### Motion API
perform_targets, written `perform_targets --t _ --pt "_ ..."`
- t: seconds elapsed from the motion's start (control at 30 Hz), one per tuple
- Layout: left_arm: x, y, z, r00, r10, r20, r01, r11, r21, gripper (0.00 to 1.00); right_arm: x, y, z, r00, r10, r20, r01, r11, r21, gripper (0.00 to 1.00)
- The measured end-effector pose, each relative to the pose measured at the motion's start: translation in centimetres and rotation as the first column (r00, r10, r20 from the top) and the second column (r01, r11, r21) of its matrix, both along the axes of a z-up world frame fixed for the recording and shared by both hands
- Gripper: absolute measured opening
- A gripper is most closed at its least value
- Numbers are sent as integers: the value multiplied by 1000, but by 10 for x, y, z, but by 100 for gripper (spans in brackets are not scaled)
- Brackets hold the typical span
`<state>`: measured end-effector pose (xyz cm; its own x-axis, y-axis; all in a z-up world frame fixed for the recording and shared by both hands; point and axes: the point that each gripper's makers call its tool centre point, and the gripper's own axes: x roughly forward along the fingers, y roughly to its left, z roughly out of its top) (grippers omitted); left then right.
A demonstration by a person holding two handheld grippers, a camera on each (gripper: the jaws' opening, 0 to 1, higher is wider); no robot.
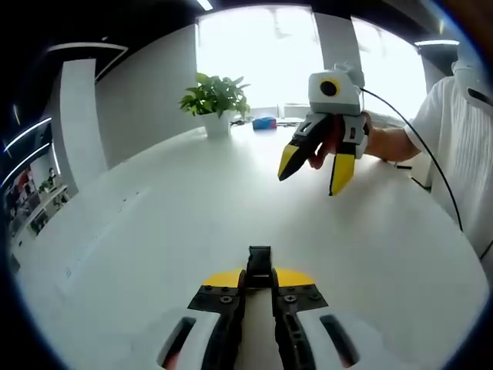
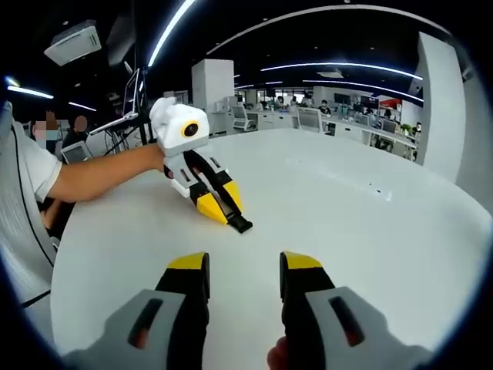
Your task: Snap the two parts of the plastic buckle together until the buckle closes and remains connected.
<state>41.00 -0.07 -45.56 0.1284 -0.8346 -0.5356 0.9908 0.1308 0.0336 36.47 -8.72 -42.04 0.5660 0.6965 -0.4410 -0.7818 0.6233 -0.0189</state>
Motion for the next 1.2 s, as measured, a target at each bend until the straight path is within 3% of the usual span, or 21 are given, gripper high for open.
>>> perform_targets --t 0.4,0.67,1.2 --pt "5 -3 0 1000 10 14 -10 1000 13 11 3 -3 -1 1000 -12 3 12 1000 14 37" --pt "4 0 12 999 38 14 -38 999 -19 16 3 -4 0 1000 -13 4 13 1000 16 38" --pt "-2 -1 2 999 48 25 -49 999 15 15 5 -6 0 1000 -14 11 14 1000 16 37"
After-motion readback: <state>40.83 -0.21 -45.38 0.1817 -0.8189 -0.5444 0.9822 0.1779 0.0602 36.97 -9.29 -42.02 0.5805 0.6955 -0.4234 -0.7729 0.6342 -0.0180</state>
